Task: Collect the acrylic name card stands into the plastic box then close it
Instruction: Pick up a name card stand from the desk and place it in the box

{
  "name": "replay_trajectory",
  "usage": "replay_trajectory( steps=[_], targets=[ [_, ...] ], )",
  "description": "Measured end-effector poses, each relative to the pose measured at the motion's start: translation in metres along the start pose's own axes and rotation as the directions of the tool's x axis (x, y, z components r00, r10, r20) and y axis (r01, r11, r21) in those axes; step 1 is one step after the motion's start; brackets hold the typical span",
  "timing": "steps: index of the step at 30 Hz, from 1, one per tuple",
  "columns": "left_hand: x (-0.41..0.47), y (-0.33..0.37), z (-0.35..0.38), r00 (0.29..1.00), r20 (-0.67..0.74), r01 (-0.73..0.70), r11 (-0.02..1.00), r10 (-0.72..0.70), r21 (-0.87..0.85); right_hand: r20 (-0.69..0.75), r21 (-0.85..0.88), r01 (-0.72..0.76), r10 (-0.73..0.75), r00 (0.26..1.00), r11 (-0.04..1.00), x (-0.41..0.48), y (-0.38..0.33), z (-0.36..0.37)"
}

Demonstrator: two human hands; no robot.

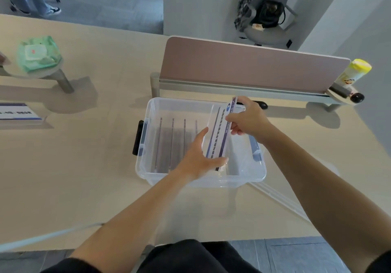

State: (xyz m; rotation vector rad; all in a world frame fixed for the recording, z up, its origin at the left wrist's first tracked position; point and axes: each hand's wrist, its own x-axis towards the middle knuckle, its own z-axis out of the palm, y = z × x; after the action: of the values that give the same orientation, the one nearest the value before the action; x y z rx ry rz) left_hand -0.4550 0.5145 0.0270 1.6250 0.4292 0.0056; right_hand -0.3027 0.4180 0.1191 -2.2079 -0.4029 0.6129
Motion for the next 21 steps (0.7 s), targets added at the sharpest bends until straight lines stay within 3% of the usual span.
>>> replay_trajectory(
  steps=[5, 7, 11, 14, 17, 21],
  targets=[
    [0.007, -0.004, -0.019, 0.999, 0.041, 0.014, 0.994, -0.019, 0.107, -0.012, 0.0, 0.01, -0.01, 1.0, 1.0, 0.017, 0.018, 0.003],
    [0.011, -0.007, -0.032, 1.0, -0.019, 0.004, 0.961, 0.001, 0.275, 0.004, -0.04, 0.027, -0.027, 1.0, 0.999, 0.031, 0.027, 0.003],
    [0.021, -0.023, -0.069, 0.99, -0.106, -0.002, 0.777, 0.088, 0.63, 0.068, -0.079, 0.003, 0.003, 0.998, 0.997, 0.064, 0.048, 0.003],
    [0.03, -0.037, -0.096, 0.977, -0.129, 0.018, 0.535, 0.17, 0.845, 0.122, -0.095, -0.045, 0.056, 0.991, 0.994, 0.088, 0.066, 0.009],
    [0.036, -0.051, -0.111, 0.959, -0.187, 0.111, 0.329, 0.211, 0.938, 0.166, -0.149, -0.075, 0.1, 0.981, 0.986, 0.108, 0.082, 0.023],
    [0.039, -0.056, -0.116, 0.929, -0.316, 0.252, 0.296, 0.191, 0.921, 0.208, -0.252, -0.089, 0.144, 0.967, 0.964, 0.127, 0.093, 0.043]
  ],
)
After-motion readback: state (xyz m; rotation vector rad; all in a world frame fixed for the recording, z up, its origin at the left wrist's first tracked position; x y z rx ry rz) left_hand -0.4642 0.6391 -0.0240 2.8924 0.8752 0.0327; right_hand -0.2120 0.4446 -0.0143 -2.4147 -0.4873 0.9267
